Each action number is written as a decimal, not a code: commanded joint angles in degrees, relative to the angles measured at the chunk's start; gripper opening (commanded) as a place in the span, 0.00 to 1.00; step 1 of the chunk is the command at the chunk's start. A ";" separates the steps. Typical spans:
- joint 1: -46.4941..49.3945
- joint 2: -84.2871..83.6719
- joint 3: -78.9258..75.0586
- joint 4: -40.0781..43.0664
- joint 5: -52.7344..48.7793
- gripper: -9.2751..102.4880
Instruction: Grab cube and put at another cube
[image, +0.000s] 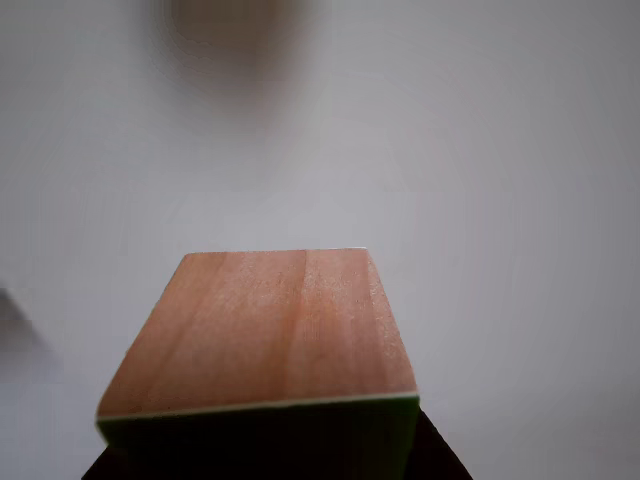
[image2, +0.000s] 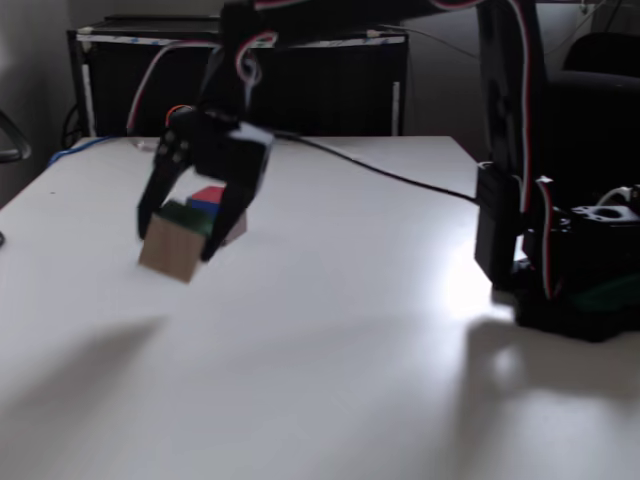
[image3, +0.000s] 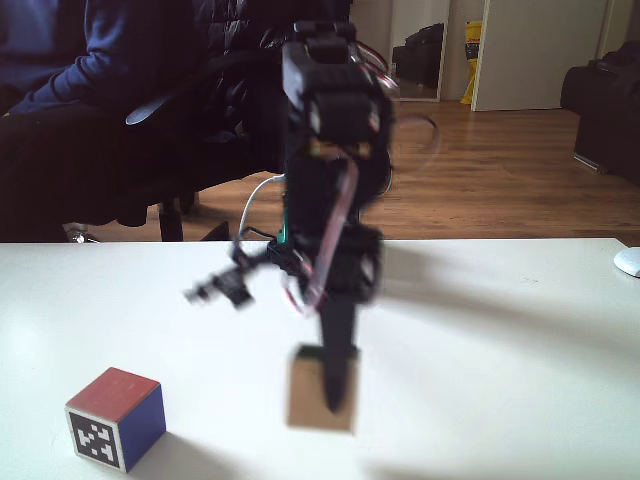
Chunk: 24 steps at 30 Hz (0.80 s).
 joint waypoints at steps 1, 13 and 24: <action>4.39 8.61 1.76 -0.26 -1.14 0.19; 18.63 18.46 2.29 1.32 -6.33 0.20; 25.14 14.41 -2.37 3.16 -8.88 0.21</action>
